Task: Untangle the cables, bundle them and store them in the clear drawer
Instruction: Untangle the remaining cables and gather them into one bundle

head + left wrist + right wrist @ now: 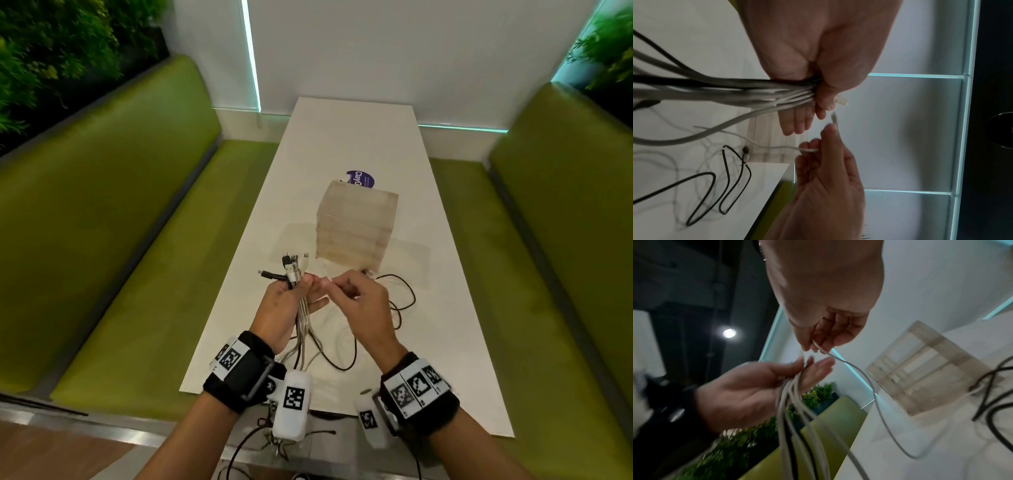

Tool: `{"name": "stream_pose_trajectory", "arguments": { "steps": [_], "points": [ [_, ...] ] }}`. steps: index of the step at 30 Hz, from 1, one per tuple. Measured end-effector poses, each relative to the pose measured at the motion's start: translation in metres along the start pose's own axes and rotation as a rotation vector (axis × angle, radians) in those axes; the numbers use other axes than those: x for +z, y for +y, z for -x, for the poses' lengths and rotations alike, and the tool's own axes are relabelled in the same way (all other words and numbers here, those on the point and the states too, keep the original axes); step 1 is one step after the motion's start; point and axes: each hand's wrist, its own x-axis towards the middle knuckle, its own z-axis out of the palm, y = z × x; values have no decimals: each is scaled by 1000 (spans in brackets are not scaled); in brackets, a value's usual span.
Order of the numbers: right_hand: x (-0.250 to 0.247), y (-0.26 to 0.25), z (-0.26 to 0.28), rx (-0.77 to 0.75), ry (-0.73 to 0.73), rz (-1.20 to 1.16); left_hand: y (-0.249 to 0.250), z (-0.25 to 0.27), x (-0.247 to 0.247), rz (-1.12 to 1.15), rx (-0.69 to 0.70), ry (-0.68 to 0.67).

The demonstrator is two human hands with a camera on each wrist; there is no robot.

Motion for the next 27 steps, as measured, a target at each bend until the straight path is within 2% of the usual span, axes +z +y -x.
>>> {"name": "stream_pose_trajectory", "arguments": {
  "steps": [3,8,11,14,17,19,22,27],
  "points": [
    [7,2,5,-67,-38,64,1,2,3,-3,-4,-41],
    [6,3,3,-35,-133,62,4,5,0,-10,-10,-92],
    [3,0,-3,37,-286,42,7,9,1,-12,13,-70],
    [-5,17,-10,68,-475,225,14,8,-6,-5,65,-11],
    [-19,58,-12,99,-643,377,35,8,-17,165,134,52],
    [-33,85,-12,178,-640,427,51,10,-25,274,200,95],
    [-54,108,-15,225,-542,422,64,12,-36,304,266,165],
    [-75,125,-23,282,-400,493,68,12,-53,381,327,174]
  ]
}}
